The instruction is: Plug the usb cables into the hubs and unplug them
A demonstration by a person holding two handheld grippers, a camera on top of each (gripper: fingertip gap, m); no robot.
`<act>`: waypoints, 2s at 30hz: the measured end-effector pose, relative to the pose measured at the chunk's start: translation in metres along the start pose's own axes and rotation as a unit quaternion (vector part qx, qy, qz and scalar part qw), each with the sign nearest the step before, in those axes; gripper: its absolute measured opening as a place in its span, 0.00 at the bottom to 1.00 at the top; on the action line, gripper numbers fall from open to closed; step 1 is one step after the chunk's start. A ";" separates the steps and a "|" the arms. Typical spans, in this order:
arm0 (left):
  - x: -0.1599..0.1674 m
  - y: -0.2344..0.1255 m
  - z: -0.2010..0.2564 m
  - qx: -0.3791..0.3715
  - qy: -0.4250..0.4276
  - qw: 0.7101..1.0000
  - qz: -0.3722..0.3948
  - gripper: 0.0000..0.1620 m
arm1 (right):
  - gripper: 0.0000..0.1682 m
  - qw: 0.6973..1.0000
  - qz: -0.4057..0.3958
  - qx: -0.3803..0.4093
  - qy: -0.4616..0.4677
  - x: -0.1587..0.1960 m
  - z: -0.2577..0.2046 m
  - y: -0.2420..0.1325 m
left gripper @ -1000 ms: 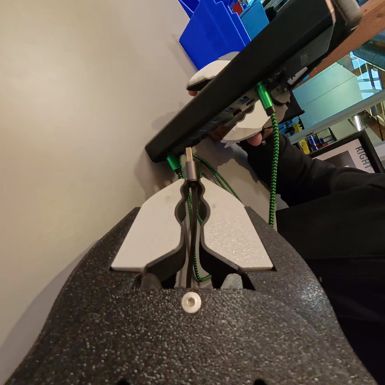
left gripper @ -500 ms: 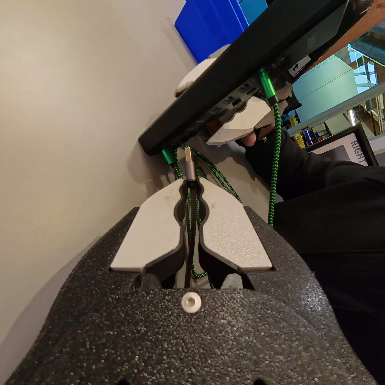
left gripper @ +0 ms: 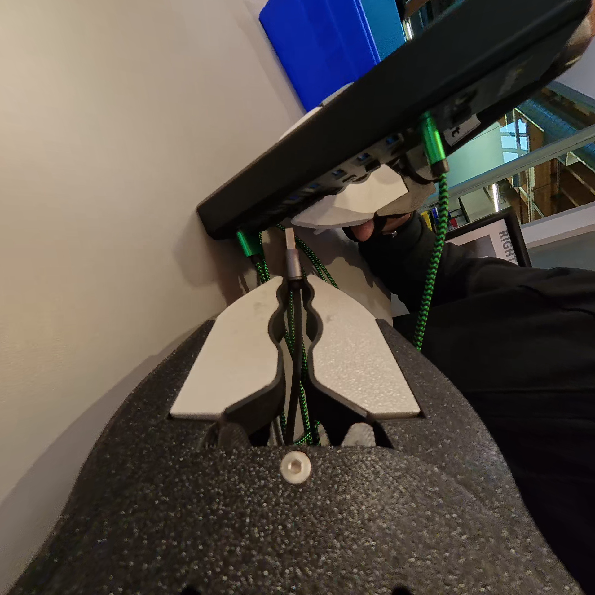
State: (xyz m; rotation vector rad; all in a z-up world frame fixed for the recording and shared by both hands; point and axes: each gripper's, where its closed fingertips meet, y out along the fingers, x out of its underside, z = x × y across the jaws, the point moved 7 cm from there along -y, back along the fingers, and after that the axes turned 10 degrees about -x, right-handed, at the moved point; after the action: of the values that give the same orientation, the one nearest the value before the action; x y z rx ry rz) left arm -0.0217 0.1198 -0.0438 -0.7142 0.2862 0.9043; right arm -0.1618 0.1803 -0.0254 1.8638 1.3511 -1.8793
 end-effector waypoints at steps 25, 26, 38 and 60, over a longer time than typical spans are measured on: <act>-0.001 0.022 0.001 0.054 -0.149 0.987 -0.013 0.04 | 0.17 0.999 0.012 0.013 0.033 0.005 -0.009 -0.010; 0.000 0.022 0.001 0.062 -0.162 0.985 -0.005 0.04 | 0.17 0.999 0.017 0.014 0.040 0.006 -0.009 -0.011; 0.000 0.026 0.013 0.109 -0.214 0.969 0.065 0.04 | 0.16 0.996 0.065 0.033 0.051 0.003 -0.013 -0.018; -0.008 0.023 0.020 0.056 -0.146 0.987 0.045 0.04 | 0.17 0.994 -0.007 0.041 -0.097 -0.003 -0.021 -0.016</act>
State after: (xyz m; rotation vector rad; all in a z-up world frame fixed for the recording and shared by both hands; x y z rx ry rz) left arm -0.0464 0.1378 -0.0347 -0.4610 0.1085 1.0564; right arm -0.1572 0.2020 -0.0110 1.6584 1.2452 -2.0916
